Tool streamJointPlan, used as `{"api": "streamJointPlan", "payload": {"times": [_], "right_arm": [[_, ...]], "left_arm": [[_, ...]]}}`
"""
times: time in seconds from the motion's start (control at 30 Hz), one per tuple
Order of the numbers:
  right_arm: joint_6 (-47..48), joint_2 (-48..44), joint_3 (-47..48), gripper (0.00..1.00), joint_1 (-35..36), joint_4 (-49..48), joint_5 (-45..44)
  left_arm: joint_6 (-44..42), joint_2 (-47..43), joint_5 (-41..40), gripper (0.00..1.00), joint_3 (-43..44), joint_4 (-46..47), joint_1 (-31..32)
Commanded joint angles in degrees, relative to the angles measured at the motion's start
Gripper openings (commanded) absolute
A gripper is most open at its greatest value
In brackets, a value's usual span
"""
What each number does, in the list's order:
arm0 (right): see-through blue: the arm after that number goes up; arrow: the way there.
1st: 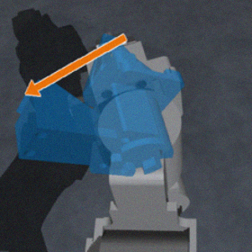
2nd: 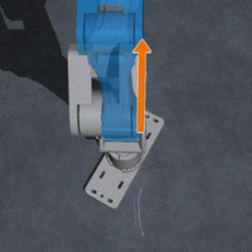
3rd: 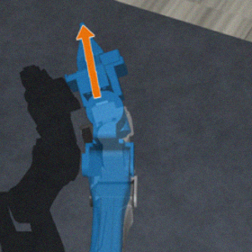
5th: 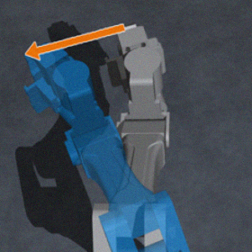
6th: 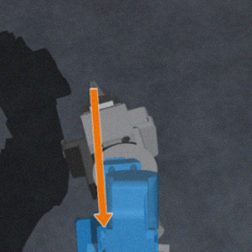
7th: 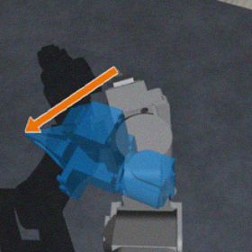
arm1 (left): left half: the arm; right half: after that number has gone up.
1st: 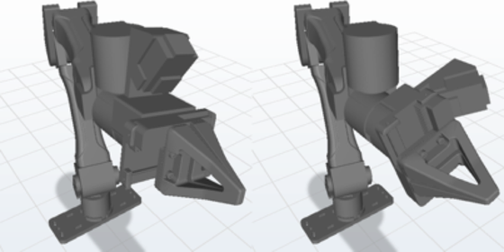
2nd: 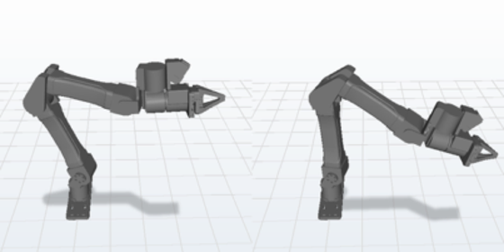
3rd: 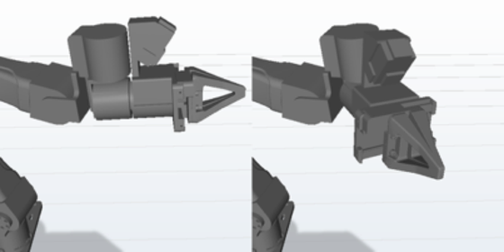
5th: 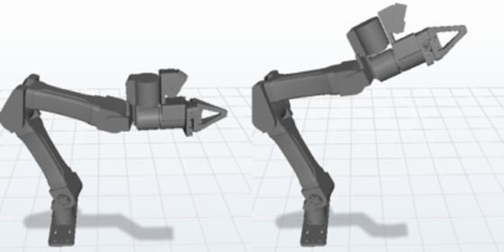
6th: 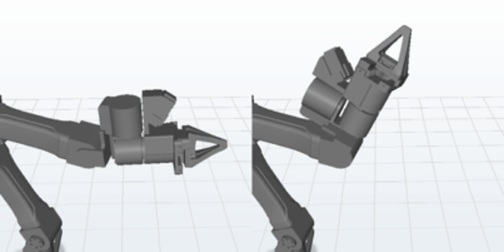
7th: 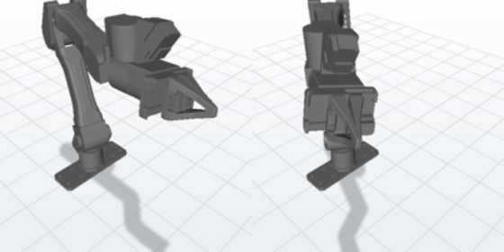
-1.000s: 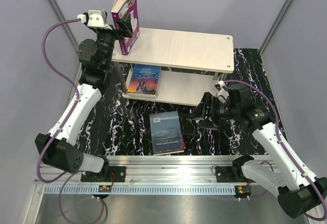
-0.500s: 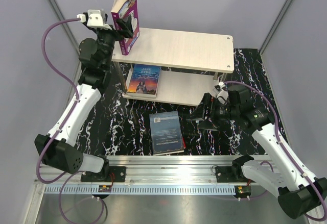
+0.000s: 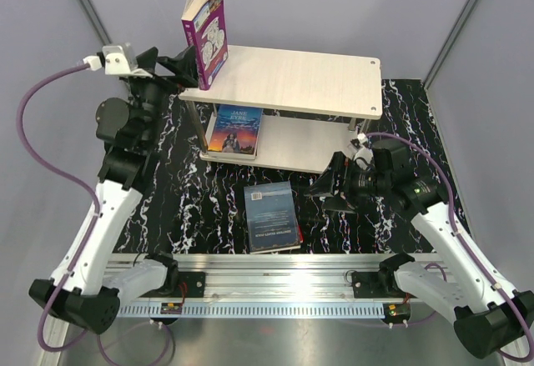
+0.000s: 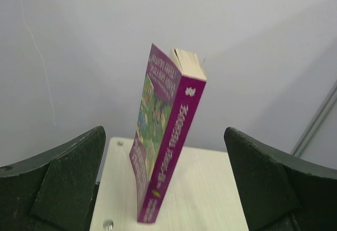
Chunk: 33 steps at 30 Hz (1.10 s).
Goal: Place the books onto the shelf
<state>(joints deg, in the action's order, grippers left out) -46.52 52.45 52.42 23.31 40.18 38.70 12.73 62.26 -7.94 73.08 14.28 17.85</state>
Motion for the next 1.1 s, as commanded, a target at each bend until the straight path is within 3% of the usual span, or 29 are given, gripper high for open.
{"api": "streamJointPlan", "payload": {"times": [0.0,0.23,0.47,0.6,0.73,1.07], "right_arm": [[0.2,-0.3,0.3,1.00,0.2,-2.9,1.6],[-2.8,0.0,-4.9,1.00,0.2,-10.4,4.1],[-1.4,1.5,-8.9,1.00,0.2,-13.3,4.6],[-1.1,3.1,-12.1,1.00,0.2,-15.8,3.8],[-2.5,6.6,-15.3,1.00,0.2,-20.1,3.7],[-0.5,16.6,-13.9,1.00,0.2,-25.2,3.8]], "left_arm": [[2.6,-5.2,-1.0,0.99,-3.6,-5.4,1.7],[6.4,-16.9,-2.4,0.99,-10.4,-21.3,5.6],[21.2,-23.2,14.4,0.99,-21.5,-36.1,5.7],[27.6,-22.0,24.0,0.99,-32.9,-32.7,6.3],[30.4,-20.2,23.4,0.99,-43.0,-28.5,6.5],[33.2,-0.7,23.4,0.99,-48.4,-11.8,12.1]]}}
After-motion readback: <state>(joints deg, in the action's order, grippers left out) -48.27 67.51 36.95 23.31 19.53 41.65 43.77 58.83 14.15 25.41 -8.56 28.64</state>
